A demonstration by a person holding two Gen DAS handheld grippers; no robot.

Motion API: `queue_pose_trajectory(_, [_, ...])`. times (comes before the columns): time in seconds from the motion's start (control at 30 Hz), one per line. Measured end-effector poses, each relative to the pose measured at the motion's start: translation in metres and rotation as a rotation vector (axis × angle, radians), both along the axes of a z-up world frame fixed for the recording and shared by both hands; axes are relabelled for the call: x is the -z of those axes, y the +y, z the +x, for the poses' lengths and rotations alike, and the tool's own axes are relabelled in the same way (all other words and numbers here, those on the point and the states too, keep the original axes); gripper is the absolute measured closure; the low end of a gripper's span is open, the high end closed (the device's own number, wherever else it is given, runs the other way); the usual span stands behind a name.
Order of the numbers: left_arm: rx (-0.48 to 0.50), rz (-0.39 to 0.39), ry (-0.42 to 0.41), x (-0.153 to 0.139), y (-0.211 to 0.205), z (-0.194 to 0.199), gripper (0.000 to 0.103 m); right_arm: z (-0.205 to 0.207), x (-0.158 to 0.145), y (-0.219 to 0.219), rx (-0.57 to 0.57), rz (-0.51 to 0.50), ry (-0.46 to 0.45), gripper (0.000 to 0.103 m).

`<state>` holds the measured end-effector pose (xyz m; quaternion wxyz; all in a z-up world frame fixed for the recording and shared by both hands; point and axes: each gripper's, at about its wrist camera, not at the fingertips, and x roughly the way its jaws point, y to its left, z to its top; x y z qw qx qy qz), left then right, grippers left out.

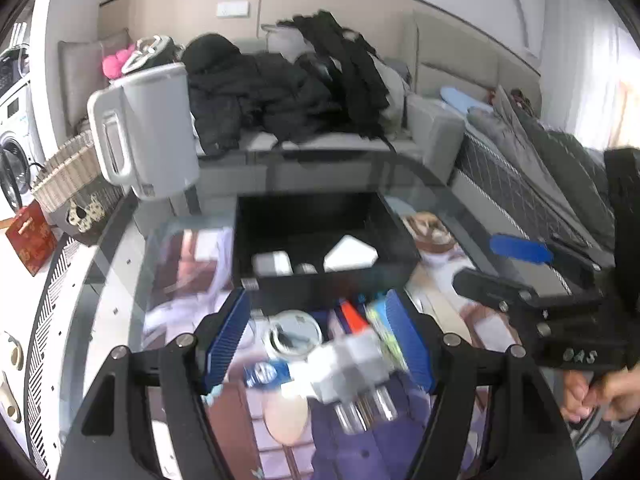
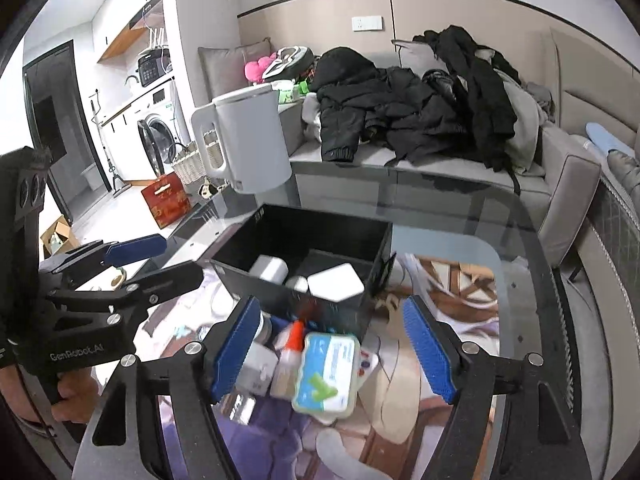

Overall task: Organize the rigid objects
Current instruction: 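Grasp the white plug device with clear cup with the left gripper while the right grasps the earplug case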

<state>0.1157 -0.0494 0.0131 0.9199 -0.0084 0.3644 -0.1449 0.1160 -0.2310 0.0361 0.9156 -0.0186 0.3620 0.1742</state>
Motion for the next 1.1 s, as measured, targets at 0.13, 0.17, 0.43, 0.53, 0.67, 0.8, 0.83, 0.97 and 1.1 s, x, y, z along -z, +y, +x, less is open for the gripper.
queue_pose_trajectory(0.13, [0.018,0.028,0.055,0.018,-0.009,-0.009,0.032,0.001,0.018,-0.002,-0.003,-0.018,0.048,0.027])
queue_pose_trajectory(0.17, [0.026,0.043,0.069,0.024,-0.012,-0.011,0.032,0.002,0.025,-0.002,-0.002,-0.022,0.065,0.027])
queue_pose_trajectory(0.43, [0.06,0.095,0.181,0.055,-0.024,-0.013,0.032,0.018,0.069,0.006,-0.011,-0.076,0.174,0.027])
queue_pose_trajectory(0.53, [0.05,0.106,0.178,0.058,-0.027,-0.013,0.032,0.02,0.077,0.017,-0.045,-0.12,0.18,0.027])
queue_pose_trajectory(0.67, [0.077,0.12,0.185,0.058,-0.032,-0.02,0.032,0.02,0.085,0.022,-0.049,-0.141,0.199,0.027])
queue_pose_trajectory(0.8, [0.099,0.147,0.189,0.067,-0.036,-0.02,0.03,0.022,0.095,0.021,-0.056,-0.175,0.215,0.027])
queue_pose_trajectory(0.83, [0.095,0.145,0.198,0.067,-0.036,-0.019,0.03,0.021,0.096,0.02,-0.058,-0.167,0.22,0.027])
queue_pose_trajectory(0.97, [0.076,0.162,0.199,0.066,-0.037,-0.017,0.031,0.024,0.103,0.023,-0.055,-0.165,0.238,0.027])
queue_pose_trajectory(1.1, [0.076,0.149,0.212,0.068,-0.034,-0.018,0.041,0.026,0.111,0.026,-0.057,-0.184,0.243,0.036])
